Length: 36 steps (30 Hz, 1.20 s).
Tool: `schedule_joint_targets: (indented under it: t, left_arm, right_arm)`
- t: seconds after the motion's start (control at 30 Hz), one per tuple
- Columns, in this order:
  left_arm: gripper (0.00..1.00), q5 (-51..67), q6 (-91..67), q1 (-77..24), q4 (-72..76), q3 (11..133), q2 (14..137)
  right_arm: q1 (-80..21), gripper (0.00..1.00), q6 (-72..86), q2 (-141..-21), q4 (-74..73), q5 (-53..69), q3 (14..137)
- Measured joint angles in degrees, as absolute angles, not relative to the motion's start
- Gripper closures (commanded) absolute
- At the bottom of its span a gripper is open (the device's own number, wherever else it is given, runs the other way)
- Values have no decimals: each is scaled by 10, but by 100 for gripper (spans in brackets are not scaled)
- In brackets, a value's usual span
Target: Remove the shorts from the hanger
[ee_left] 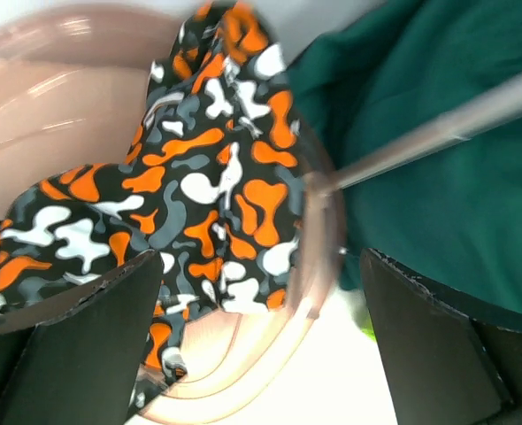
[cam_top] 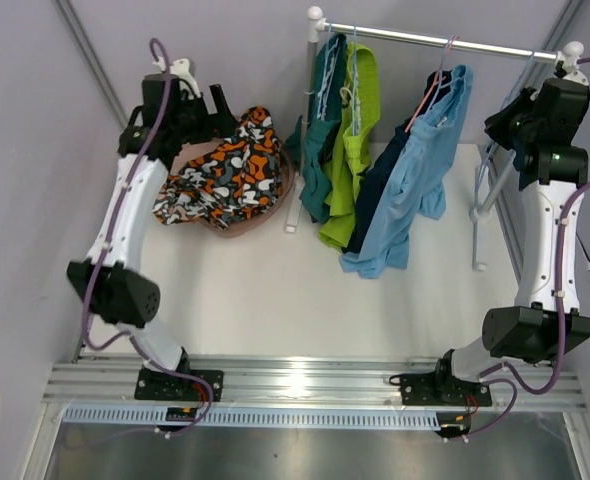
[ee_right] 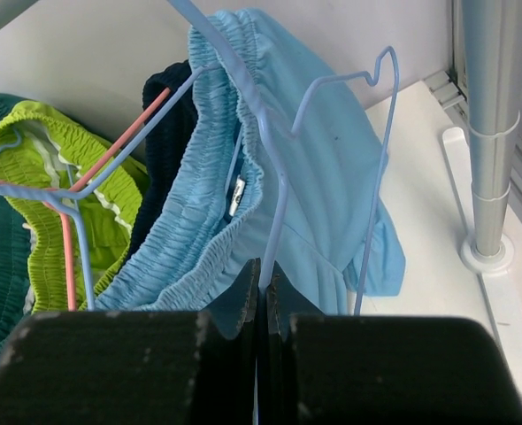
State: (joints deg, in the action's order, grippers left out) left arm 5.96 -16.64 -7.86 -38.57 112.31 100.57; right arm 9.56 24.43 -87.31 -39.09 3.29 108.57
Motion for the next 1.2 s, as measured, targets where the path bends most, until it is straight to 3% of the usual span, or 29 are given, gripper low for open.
schedule_joint_targets:
  t: [0.1,0.17,0.23,0.27,0.5,0.77,0.97,1.0,1.2]
  left_arm:
    - [1,67,-166,-79,-365,1080,914]
    - [1,70,-166,-79,-347,1059,862]
    - [1,76,-166,-79,-333,1041,824]
    - [1,79,-166,-79,-328,1034,811]
    - [1,81,-164,-86,-325,989,797]
    - [1,76,-158,-100,-335,945,762]
    - [1,66,-154,-121,-309,880,691]
    - [1,66,-154,-124,-305,870,681]
    - [1,67,-155,-129,-280,810,639]
  right_arm:
    - [98,99,243,-872,-382,33,1078]
    - [99,61,242,-870,-375,33,1071]
    - [100,3,247,-869,-380,34,1064]
    - [101,0,245,-869,-383,34,1061]
    - [102,1,239,-858,-409,21,1042]
    - [99,1,250,-768,-441,-23,1051]
    - [26,24,281,-722,-435,-32,1083]
    - [6,31,286,-730,-434,-34,1096]
    - [-88,56,288,-821,-423,-50,1161]
